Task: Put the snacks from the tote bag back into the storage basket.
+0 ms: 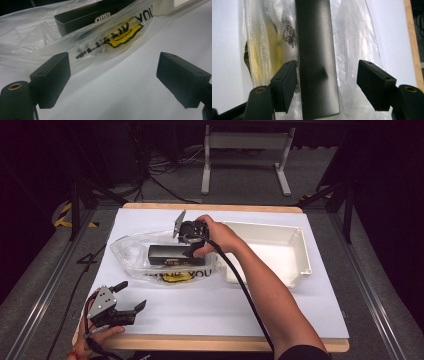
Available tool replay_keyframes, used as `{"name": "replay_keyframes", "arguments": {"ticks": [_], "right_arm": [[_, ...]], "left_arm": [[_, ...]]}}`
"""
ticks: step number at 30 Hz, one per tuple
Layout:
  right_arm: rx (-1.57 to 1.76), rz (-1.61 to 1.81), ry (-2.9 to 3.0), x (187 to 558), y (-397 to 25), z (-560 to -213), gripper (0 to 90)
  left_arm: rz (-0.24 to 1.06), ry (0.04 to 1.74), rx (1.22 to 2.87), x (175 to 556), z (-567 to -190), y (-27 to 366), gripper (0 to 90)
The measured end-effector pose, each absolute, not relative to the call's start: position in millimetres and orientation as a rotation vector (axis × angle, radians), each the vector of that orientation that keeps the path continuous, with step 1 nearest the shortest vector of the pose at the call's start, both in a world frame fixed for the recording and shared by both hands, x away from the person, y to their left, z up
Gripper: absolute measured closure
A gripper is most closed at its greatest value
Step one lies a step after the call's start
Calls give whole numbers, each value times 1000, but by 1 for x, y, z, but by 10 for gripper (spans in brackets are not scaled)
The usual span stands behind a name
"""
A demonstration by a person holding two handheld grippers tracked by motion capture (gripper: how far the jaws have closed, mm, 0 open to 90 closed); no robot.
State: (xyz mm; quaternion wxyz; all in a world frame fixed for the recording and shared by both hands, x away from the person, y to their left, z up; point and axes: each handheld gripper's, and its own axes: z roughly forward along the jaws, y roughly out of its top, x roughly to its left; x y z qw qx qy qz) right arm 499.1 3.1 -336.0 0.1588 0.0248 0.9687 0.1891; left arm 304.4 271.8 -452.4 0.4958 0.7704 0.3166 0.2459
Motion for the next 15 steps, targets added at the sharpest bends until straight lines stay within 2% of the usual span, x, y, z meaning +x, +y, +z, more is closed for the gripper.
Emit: {"name": "replay_keyframes", "arguments": {"ticks": [15], "right_arm": [[121, 541, 2728, 493, -20, -323, 319]], "left_arm": [[599, 768, 1867, 306, -452, 272, 128]]}}
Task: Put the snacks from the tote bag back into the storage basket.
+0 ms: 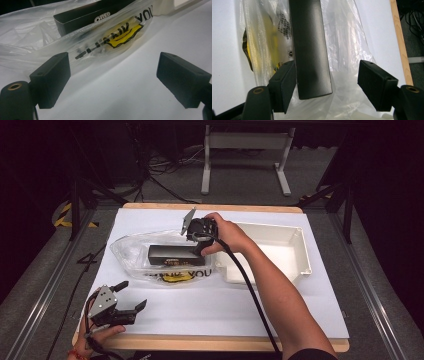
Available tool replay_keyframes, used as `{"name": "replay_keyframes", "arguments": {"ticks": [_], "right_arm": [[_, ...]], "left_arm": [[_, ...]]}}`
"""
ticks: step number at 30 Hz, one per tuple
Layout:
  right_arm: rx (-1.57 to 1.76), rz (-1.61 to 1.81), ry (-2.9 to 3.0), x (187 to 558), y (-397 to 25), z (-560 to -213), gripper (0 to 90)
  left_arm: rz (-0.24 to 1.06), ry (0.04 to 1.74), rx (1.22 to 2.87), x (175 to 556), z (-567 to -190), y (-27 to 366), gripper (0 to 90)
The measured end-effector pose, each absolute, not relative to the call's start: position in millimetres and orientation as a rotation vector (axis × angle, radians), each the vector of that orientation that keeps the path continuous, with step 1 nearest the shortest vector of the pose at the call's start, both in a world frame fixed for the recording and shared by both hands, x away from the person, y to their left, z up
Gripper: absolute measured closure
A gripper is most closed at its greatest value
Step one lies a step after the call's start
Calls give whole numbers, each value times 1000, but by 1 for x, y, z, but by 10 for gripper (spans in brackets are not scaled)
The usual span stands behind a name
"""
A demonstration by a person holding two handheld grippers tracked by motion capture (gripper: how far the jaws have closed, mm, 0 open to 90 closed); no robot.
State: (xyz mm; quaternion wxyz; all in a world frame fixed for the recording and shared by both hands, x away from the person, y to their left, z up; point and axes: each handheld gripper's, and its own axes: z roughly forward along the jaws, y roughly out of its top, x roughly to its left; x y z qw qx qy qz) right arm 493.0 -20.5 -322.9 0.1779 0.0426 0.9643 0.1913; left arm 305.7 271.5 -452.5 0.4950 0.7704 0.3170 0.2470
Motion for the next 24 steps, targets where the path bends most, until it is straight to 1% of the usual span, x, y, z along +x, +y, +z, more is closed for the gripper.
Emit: {"name": "replay_keyframes", "arguments": {"ticks": [16, 24], "right_arm": [[170, 594, 2707, 483, -42, -313, 303], [190, 599, 2668, 477, -54, -309, 280]], "left_arm": [[599, 767, 1873, 307, -453, 270, 128], [603, 767, 1871, 307, -453, 270, 128]]}}
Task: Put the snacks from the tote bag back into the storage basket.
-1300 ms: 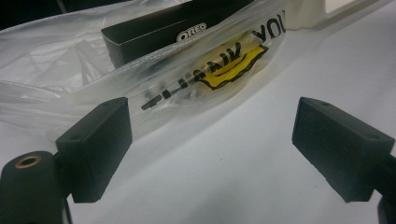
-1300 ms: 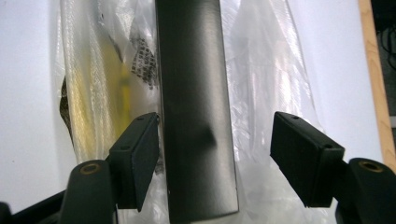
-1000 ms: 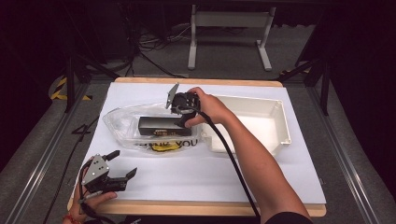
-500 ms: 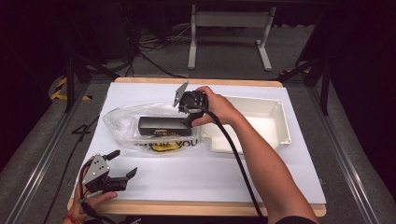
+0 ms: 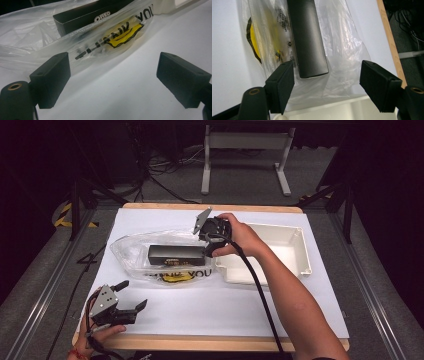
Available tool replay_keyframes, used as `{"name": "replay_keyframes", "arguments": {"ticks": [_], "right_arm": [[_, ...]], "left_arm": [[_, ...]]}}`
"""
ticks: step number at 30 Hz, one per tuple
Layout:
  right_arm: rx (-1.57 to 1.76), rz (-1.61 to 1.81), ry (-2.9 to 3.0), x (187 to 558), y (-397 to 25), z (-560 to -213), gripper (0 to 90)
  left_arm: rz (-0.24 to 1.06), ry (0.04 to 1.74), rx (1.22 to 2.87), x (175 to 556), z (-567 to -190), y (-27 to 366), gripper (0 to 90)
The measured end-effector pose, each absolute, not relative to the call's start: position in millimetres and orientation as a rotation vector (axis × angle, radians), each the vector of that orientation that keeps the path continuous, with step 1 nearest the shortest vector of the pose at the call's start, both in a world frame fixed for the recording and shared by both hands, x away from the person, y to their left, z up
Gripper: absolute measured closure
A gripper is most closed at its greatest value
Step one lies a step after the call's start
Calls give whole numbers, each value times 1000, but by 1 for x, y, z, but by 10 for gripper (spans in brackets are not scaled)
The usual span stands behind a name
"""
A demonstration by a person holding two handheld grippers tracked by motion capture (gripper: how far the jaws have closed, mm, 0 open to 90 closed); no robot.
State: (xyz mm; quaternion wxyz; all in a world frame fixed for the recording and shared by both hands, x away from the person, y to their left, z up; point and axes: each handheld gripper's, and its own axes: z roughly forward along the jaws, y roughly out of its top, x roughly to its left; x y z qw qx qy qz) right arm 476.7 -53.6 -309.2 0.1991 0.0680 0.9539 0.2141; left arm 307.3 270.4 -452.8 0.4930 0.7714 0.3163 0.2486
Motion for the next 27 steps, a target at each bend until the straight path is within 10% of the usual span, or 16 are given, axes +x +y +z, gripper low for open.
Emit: {"name": "replay_keyframes", "arguments": {"ticks": [27], "right_arm": [[286, 646, 2533, 453, -102, -300, 243]], "left_arm": [[600, 771, 1878, 308, -453, 270, 129]]}}
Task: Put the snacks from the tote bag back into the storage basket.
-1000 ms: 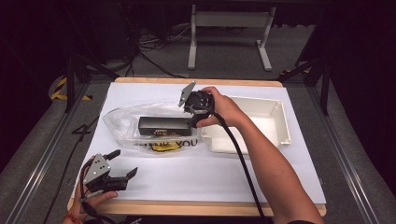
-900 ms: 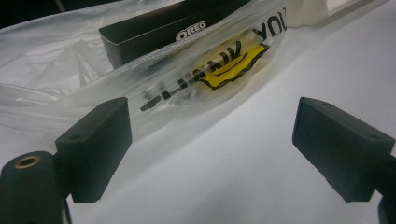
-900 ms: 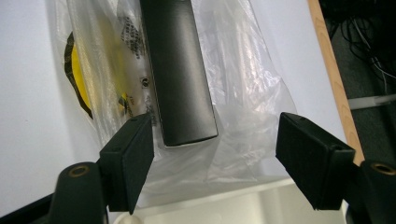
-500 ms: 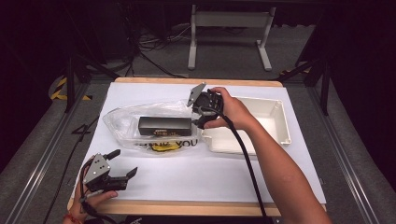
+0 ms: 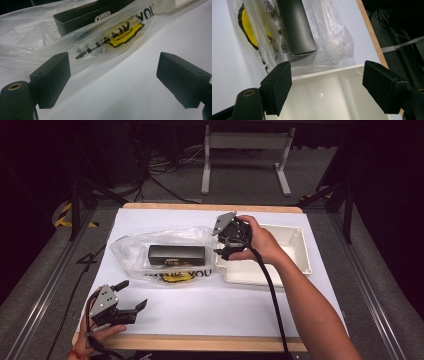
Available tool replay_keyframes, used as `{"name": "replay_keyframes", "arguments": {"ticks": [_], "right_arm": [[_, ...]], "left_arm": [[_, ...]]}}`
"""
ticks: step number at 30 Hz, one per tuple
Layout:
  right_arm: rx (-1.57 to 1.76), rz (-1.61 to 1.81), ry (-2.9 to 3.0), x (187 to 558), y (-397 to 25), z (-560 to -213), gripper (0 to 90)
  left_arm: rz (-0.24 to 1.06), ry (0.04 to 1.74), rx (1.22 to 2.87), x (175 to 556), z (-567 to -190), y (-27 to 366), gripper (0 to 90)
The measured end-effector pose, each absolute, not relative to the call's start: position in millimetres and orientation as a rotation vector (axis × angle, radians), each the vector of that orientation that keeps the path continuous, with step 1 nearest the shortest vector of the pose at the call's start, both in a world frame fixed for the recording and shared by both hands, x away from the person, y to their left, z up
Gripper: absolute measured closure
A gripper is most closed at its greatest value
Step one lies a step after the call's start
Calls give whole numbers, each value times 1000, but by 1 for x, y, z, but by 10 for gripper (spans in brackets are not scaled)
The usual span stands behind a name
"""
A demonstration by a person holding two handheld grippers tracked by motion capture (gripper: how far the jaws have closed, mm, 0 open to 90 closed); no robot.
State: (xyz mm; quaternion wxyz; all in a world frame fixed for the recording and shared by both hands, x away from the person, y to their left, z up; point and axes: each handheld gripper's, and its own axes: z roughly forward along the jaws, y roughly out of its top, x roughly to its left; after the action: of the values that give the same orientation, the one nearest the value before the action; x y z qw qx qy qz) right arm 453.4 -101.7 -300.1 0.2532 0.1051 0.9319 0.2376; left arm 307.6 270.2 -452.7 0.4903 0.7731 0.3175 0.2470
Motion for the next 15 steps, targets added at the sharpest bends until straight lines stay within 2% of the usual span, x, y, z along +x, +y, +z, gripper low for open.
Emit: {"name": "replay_keyframes", "arguments": {"ticks": [15], "right_arm": [[368, 631, 2518, 444, -149, -304, 215]], "left_arm": [[602, 763, 1887, 308, -453, 268, 132]]}}
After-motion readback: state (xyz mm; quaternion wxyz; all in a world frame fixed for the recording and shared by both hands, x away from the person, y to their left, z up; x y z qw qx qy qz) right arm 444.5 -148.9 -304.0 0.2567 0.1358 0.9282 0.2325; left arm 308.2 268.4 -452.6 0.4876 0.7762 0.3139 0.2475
